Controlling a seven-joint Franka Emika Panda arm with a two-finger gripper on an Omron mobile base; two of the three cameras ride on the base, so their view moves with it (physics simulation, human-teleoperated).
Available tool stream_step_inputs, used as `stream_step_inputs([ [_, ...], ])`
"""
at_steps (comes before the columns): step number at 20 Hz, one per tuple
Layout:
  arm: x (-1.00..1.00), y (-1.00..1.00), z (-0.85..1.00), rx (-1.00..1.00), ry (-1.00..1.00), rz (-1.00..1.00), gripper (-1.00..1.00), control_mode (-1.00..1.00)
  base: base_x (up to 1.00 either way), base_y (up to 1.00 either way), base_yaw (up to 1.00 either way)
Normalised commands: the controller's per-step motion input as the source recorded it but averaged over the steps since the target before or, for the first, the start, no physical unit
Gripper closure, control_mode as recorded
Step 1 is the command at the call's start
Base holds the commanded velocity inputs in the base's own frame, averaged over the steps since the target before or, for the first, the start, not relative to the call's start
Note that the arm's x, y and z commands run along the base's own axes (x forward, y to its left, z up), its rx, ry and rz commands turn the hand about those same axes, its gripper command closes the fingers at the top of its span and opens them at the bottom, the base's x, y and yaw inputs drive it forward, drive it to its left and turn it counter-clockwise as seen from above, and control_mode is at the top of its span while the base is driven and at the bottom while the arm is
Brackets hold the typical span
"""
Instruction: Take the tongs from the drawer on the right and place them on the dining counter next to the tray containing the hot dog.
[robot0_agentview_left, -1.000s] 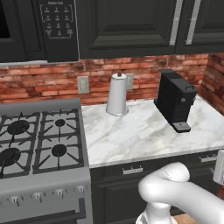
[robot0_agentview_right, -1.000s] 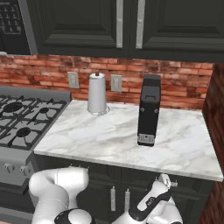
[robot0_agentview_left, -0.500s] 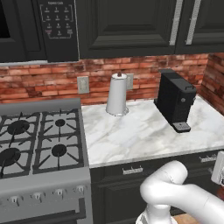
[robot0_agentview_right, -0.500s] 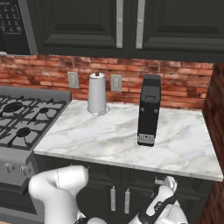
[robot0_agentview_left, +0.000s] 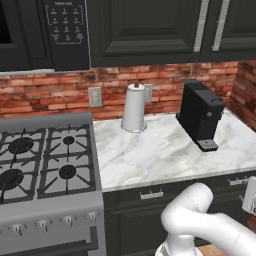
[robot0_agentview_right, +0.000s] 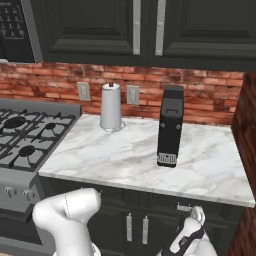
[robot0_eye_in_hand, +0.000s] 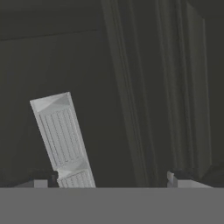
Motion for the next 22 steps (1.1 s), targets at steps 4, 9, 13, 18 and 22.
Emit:
stream_step_inputs([
  [4,0.07,0.0,-0.12,0.0,0.0,0.0,-1.0,-1.0,0.0,0.0,0.0],
  [9,0.19,0.0,0.0,0.0,-0.05,0.0,-1.0,-1.0,0.0,0.0,0.0],
  [13,0.35,0.0,0.0,0.0,-0.06,-0.01,-1.0,-1.0,0.0,0.0,0.0],
  [18,0.37,-0.06,-0.03,0.0,-0.05,-0.02,-1.0,-1.0,0.0,0.0,0.0],
  [22,0.01,-0.22,0.0,0.0,-0.25,-0.03,-1.0,-1.0,0.0,0.0,0.0],
])
